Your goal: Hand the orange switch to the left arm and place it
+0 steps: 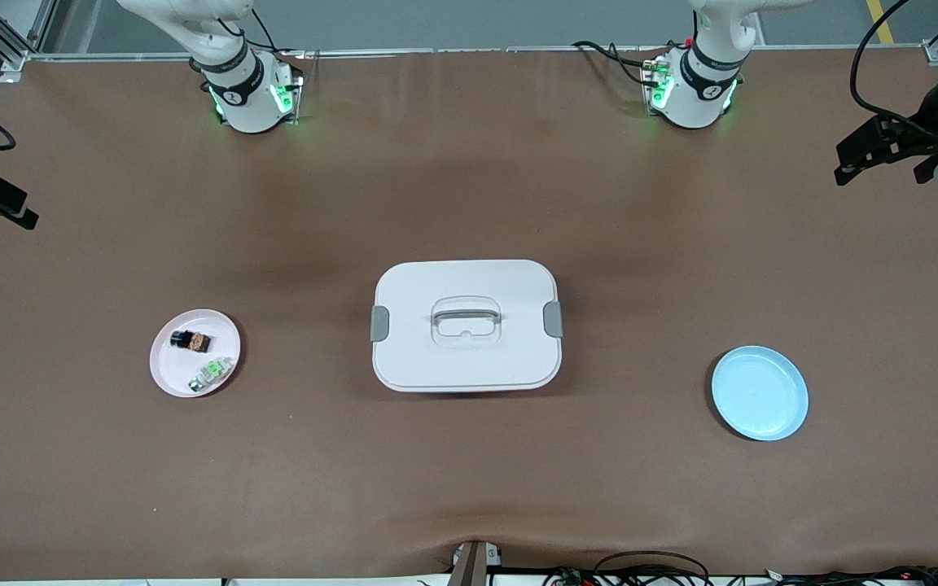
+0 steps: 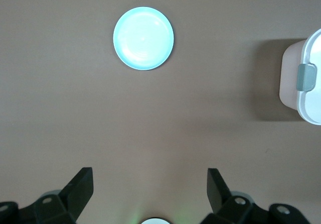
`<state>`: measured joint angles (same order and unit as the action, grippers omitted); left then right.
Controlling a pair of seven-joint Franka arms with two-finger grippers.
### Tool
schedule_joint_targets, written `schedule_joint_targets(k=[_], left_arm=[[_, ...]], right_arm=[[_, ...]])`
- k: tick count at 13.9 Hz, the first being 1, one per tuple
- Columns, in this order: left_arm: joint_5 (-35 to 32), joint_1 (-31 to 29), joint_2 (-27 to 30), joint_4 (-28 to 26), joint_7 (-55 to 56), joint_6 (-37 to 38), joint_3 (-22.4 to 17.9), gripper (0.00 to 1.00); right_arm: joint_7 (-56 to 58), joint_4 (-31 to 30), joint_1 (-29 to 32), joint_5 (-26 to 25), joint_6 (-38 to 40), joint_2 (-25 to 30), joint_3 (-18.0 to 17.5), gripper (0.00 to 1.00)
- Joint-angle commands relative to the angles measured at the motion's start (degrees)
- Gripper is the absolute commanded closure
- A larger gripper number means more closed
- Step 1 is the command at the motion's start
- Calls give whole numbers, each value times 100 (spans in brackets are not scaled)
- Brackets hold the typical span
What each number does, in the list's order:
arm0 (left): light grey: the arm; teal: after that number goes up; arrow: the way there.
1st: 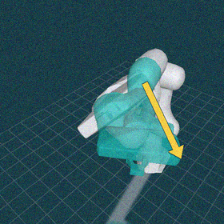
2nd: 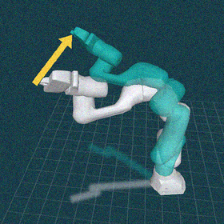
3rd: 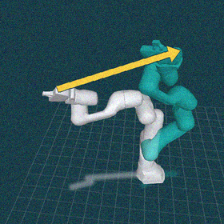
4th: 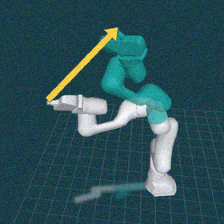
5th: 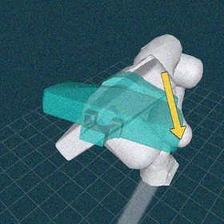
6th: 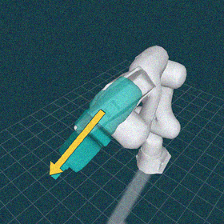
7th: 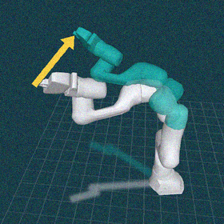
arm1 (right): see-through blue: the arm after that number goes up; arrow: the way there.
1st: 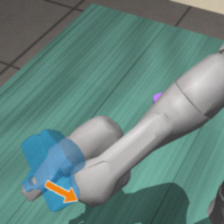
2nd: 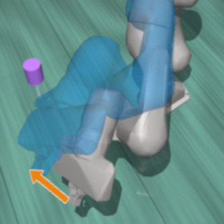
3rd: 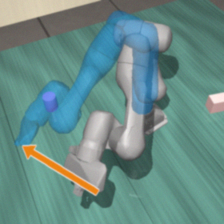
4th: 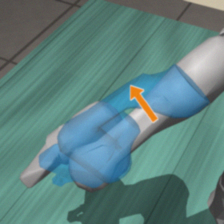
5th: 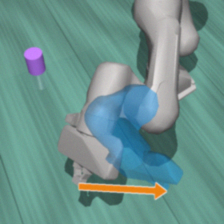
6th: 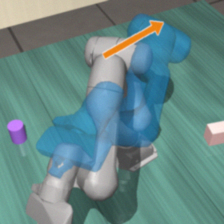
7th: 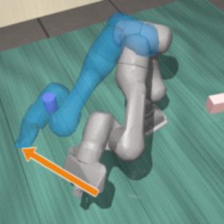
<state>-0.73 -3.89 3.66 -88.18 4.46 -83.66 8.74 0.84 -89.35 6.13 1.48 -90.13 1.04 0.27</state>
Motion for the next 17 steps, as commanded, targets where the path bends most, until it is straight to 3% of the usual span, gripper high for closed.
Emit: schedule_joint_targets(k=[1,12,17], left_arm=[[-94,3,-76,161,-15,69,22,0],[-173,11,-76,152,63,139,22,0],[-173,11,-85,125,81,272,31,0]], right_arm=[[-57,-100,38,-16,-57,107,-27,0],[-57,32,134,-7,-48,-24,-9,0],[12,58,196,-77,30,-656,0,0]])
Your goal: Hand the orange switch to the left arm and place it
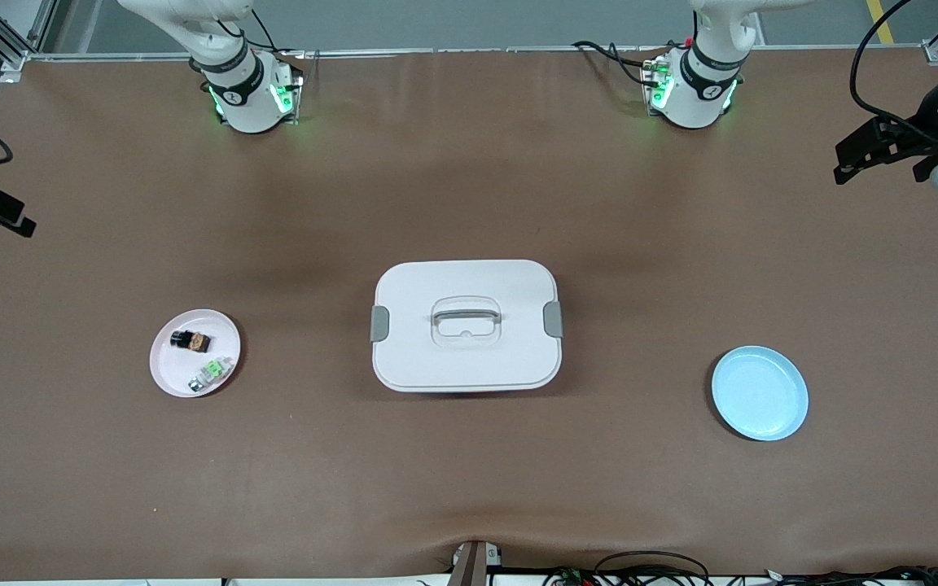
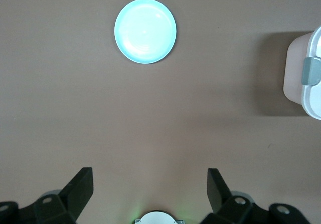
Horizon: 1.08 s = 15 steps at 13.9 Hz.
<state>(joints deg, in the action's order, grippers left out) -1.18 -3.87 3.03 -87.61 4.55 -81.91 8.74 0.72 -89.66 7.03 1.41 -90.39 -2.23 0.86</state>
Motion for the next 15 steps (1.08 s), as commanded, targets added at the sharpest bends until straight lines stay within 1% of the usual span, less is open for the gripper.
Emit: schedule_joint_targets(k=[1,5,6,8,10,12,13,15], left_arm=[[-128,1,-13,60,73,96,31,0],[-128,0,-22,7,64,61,31,0],[-128,9,-22,-28,64,26,31,0],[-128,9,31,-142,55,17,31,0],[-128,9,57,-143,46,34,31,0],[-128,9,66,-143,46,43,40,0],[-128,1,66,-143,38,43,66,0],[-137,0,58,-143,-15,34,75,0]], right_arm=[[25,89,89,-71,48,-348,-68,0],[25,89,211,-62,48,-559,-68,0],[16,89,203,-79,57,-681,-68,0],[-19,89,220,-71,39,-726,-68,0],[-37,19,212,-53,30,-770,-68,0],[-55,-8,141,8,-118,-945,-68,0],[-55,-60,124,8,-311,-1015,-77,0],[-55,-358,88,8,-750,-1025,-77,0]])
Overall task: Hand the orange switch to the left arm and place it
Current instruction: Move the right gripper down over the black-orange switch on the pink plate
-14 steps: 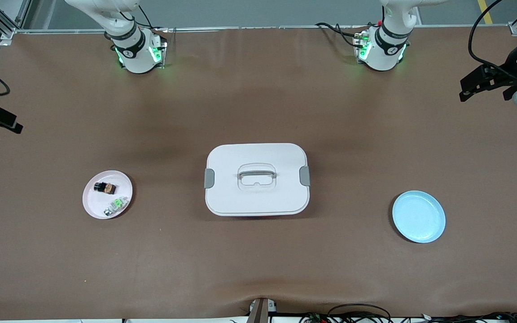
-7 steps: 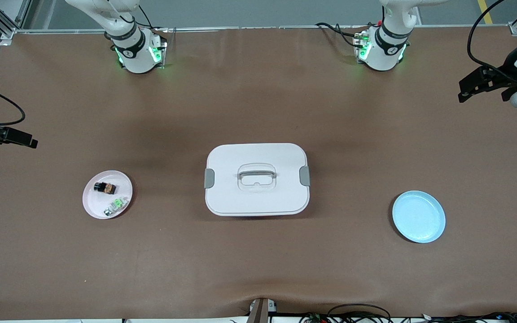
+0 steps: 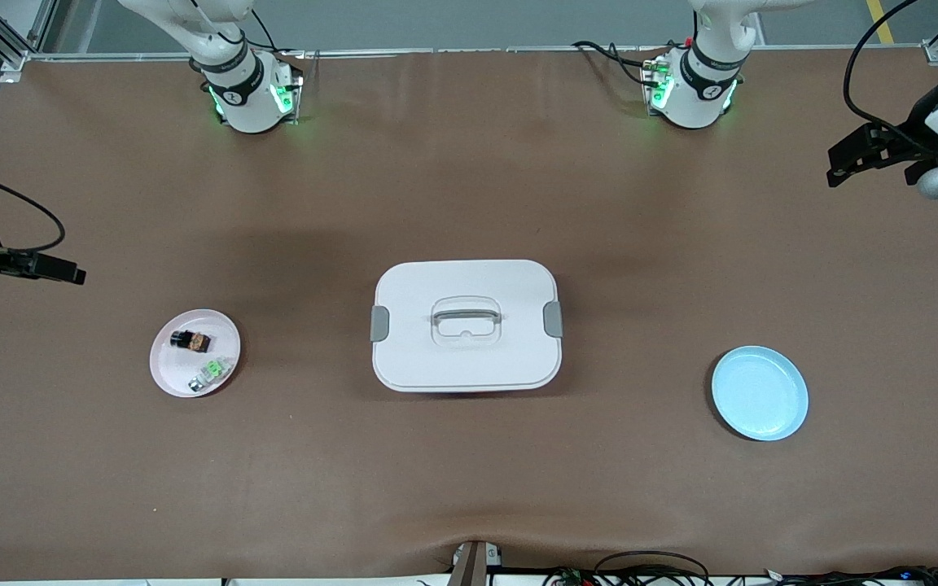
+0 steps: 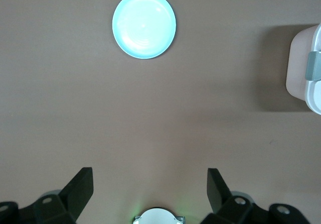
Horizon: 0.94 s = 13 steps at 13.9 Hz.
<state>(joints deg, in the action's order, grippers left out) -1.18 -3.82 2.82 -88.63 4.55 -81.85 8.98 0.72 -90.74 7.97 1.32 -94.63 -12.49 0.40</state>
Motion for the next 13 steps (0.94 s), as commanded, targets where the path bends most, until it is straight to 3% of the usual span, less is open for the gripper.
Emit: schedule_joint_targets(k=[1,7,11,13], left_arm=[[-137,-5,79,-41,-15,28,59,0],[-137,-5,70,-49,-42,28,60,0],[-128,-23,61,-41,-42,28,60,0],[-128,-23,61,-41,-50,28,60,0]], right_arm=[[-54,-381,11,26,-510,0,-31,0],[-581,-1207,-85,43,-1793,-175,-40,0],[-582,-2086,-94,219,-3120,-281,-40,0],[-582,-2175,-94,228,-3351,-456,-40,0]])
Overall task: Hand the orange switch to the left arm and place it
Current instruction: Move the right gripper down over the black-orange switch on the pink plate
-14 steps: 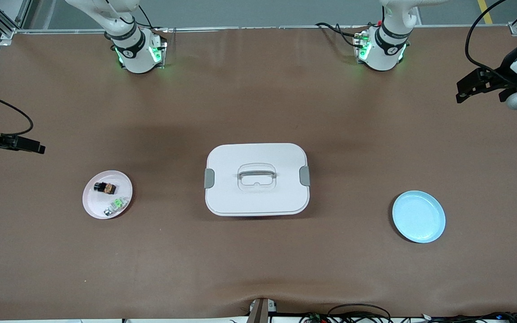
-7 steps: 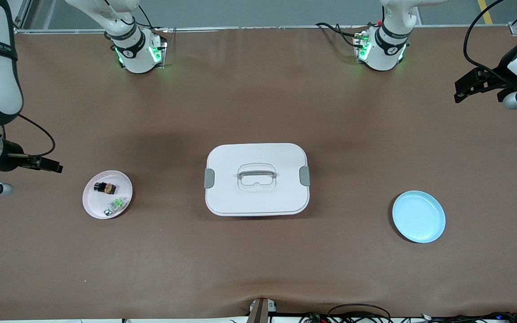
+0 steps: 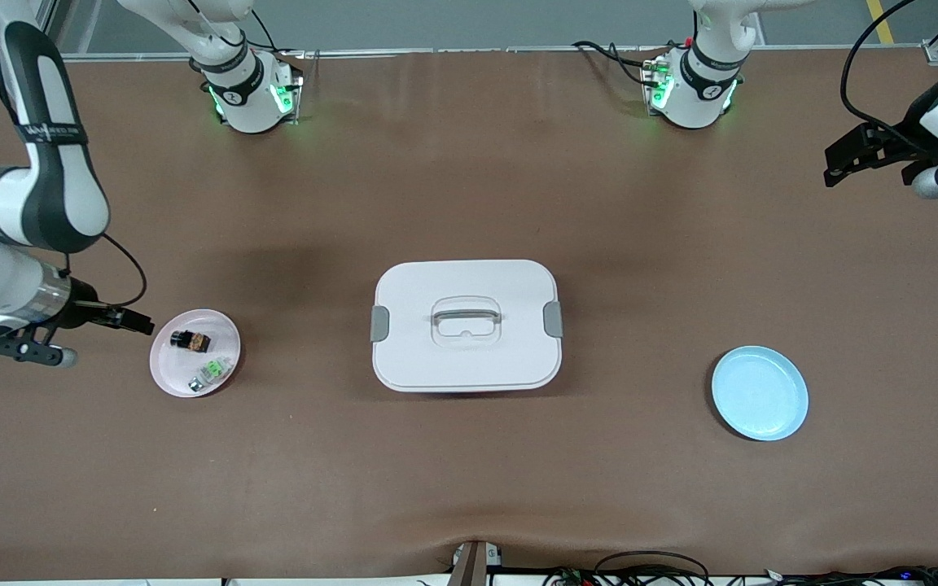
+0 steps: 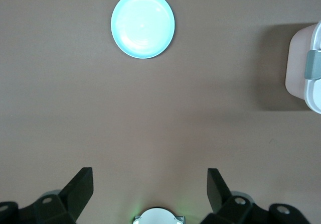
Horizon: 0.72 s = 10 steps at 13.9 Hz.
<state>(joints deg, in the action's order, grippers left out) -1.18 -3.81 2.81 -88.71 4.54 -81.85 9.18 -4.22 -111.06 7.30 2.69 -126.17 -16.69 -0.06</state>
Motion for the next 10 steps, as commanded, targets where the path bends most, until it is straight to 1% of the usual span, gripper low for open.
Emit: schedule_joint_targets(k=[1,7,9,10], left_arm=[[-128,-23,61,-33,-50,28,40,0],[-128,-23,53,-15,-50,28,40,0],[-128,-15,35,-15,-50,28,40,0],[-128,-15,35,-6,-50,20,40,0]], right_arm=[[-88,-144,-27,91,-250,-123,6,0],[-97,-170,-79,91,-645,-659,-3,0],[-88,-302,-88,91,-1030,-826,-3,0],[-88,-320,-88,91,-1102,-931,6,0]])
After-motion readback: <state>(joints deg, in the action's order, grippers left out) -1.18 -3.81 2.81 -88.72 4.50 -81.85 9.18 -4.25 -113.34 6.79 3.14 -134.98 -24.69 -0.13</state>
